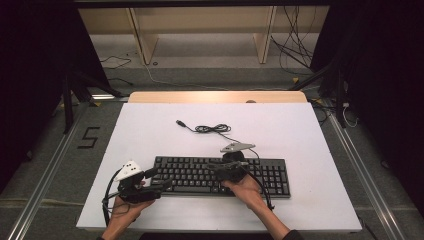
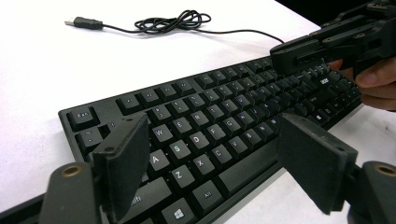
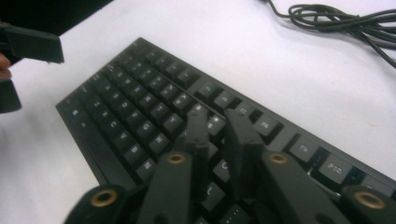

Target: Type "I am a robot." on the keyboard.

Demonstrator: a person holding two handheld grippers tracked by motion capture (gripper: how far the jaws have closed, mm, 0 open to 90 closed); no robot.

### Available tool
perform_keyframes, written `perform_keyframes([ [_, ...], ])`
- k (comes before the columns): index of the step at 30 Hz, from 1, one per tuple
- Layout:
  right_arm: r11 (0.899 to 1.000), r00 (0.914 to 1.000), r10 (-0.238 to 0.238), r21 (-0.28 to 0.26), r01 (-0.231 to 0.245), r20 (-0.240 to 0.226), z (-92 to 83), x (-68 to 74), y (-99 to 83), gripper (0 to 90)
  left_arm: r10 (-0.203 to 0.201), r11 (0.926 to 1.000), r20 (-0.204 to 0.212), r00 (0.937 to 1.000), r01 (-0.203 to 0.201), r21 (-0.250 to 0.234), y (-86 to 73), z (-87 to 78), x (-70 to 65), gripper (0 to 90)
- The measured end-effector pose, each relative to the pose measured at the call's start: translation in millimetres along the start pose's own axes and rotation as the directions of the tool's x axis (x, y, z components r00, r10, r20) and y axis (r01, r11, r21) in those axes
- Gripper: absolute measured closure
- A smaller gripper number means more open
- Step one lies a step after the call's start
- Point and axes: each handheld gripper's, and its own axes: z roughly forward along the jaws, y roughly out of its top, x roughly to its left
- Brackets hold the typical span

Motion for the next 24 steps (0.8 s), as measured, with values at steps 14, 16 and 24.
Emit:
perform_keyframes([
  [14,0.998,0.9997,-0.003,0.06,0.001,0.024,9.1,-2.6,-5.7,90.0,0.001,1.0,0.001,1.0,-0.001,0.0,-0.1,0.1,-0.2,25.2],
  [16,0.998,0.9997,-0.004,0.066,0.002,0.026,10.8,-2.9,-6.5,90.0,0.001,1.0,0.001,1.0,-0.001,0.0,-0.1,0.2,-0.2,25.2],
  [24,0.997,0.9996,-0.006,0.079,0.004,0.029,14.6,-3.1,-8.1,90.0,0.001,1.0,0.001,1.0,-0.001,0.0,-0.1,0.2,-0.2,25.2],
])
